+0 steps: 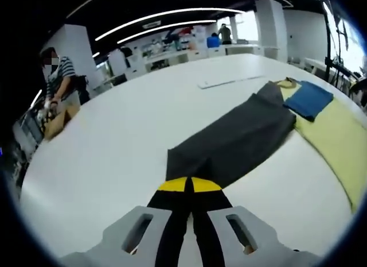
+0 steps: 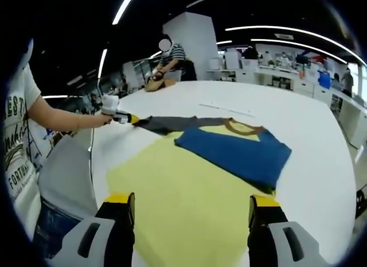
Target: Fold the garment on the visible template until the final outline fits inside the template.
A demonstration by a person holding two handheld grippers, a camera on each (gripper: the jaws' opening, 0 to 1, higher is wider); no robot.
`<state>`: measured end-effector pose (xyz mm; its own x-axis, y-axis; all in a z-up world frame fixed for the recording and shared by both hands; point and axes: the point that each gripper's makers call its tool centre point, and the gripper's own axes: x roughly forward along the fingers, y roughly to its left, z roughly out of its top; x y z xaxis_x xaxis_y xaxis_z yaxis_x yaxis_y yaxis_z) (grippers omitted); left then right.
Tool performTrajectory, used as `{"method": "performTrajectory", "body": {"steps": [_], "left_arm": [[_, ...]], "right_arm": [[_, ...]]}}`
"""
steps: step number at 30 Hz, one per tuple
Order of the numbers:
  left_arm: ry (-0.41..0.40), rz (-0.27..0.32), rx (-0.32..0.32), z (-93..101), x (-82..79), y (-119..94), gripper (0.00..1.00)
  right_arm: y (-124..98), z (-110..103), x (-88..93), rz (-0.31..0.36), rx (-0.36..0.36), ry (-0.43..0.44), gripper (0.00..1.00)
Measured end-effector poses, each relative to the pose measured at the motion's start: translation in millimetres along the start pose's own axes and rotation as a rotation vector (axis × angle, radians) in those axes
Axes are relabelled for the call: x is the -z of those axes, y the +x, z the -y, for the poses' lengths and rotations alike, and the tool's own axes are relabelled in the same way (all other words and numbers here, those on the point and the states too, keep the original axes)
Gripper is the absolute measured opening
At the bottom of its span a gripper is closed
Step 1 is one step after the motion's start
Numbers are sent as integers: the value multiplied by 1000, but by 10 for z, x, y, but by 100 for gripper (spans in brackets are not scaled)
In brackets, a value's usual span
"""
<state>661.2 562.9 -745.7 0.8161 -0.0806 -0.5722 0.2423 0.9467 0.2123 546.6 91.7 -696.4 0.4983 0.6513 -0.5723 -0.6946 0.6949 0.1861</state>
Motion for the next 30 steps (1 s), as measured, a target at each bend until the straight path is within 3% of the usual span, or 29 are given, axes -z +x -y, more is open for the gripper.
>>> {"method": "performTrajectory", "body": {"steps": [12,21,30], "left_arm": [[-86,53,-53,-264,-178,-106,0],[-132,67,-31,-248,-323,-164,0],[-126,65,-14,-195,-468,-200,0]], "right_arm": [[3,-20,-7,3,-7,-4,81],[4,-52,14,1,-19,-15,82],[-4,-81,14,7,-28,-25,84]]}}
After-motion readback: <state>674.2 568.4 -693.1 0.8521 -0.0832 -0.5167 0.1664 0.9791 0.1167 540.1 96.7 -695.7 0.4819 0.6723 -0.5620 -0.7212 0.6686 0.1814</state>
